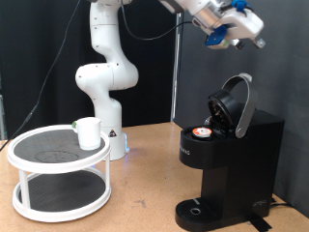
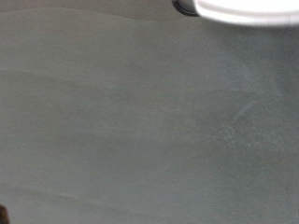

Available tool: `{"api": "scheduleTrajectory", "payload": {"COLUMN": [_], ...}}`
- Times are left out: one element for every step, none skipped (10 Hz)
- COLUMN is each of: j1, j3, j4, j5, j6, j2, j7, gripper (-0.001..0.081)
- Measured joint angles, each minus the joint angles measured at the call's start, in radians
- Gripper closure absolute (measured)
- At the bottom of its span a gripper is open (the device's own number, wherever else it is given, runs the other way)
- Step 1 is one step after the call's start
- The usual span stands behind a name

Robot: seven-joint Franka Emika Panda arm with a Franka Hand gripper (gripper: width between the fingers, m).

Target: Make a cup of coffee with the keurig machine

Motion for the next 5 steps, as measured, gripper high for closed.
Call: {"api": "scheduleTrajectory", "payload": {"j1": [0.005, 0.011, 0.017, 0.022, 0.024], "j3": [0.024, 0.047, 0.071, 0.093, 0.108], "j4": [0.019, 0.033, 0.045, 0.055, 0.058], "j5": [-0.021, -0.041, -0.063, -0.073, -0.074], "j6": [0.004, 0.011, 0.025, 0.044, 0.06], "j2": [0.014, 0.028, 0.045, 0.061, 0.074], "j7": [0.021, 0.046, 0.073, 0.086, 0.088], "gripper": [0.0072, 0.0072, 0.0072, 0.0072, 0.0072]}}
